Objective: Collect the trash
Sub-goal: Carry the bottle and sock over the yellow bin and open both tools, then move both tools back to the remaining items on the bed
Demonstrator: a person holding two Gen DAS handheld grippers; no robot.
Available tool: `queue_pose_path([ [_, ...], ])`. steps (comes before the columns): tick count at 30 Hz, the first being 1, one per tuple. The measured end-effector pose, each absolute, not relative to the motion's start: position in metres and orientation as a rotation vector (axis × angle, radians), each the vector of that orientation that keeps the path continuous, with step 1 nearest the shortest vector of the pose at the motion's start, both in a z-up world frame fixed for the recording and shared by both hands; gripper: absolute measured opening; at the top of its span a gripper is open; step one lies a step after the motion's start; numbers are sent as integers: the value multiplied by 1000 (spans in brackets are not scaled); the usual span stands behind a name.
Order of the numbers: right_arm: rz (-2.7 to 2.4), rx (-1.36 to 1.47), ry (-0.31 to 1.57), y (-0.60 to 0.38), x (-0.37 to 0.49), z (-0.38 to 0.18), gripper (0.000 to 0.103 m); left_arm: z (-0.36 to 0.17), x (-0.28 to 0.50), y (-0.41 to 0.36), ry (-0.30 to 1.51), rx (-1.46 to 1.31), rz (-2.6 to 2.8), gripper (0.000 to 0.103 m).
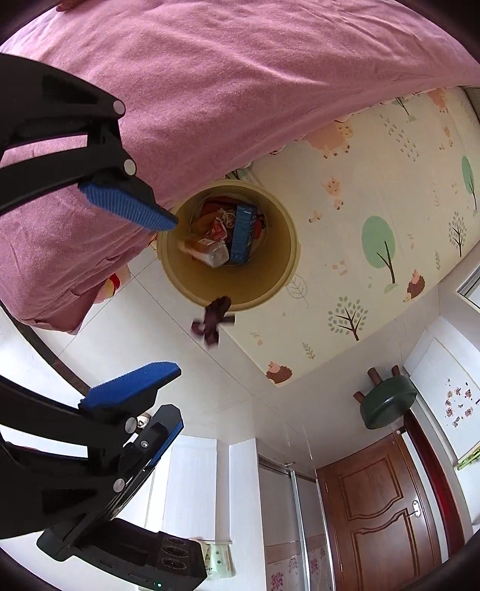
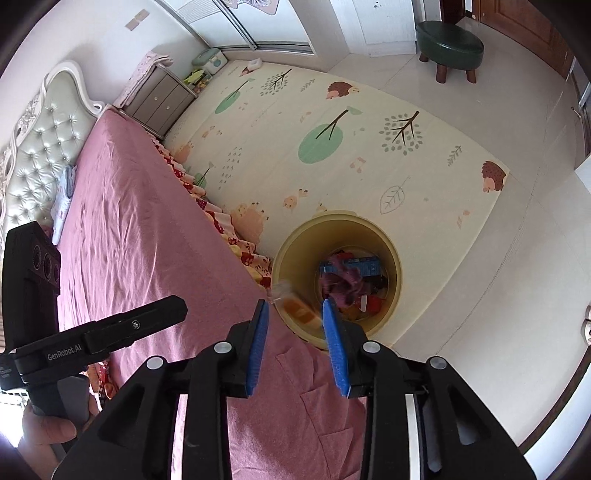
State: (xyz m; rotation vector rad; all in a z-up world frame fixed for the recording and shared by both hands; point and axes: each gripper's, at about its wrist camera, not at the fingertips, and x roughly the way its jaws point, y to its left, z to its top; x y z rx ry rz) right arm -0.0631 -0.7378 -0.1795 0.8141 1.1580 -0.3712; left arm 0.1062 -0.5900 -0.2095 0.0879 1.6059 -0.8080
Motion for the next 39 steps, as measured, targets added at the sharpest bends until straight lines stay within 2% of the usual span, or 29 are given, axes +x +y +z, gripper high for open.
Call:
queue_pose_path([
  [17, -273, 759, 1193, -690, -33, -164, 31, -195, 106, -537, 1572, 80, -747, 73],
  [39, 57, 532, 1292, -489, 24, -141, 31, -170, 101, -294, 1479, -64, -432, 73],
])
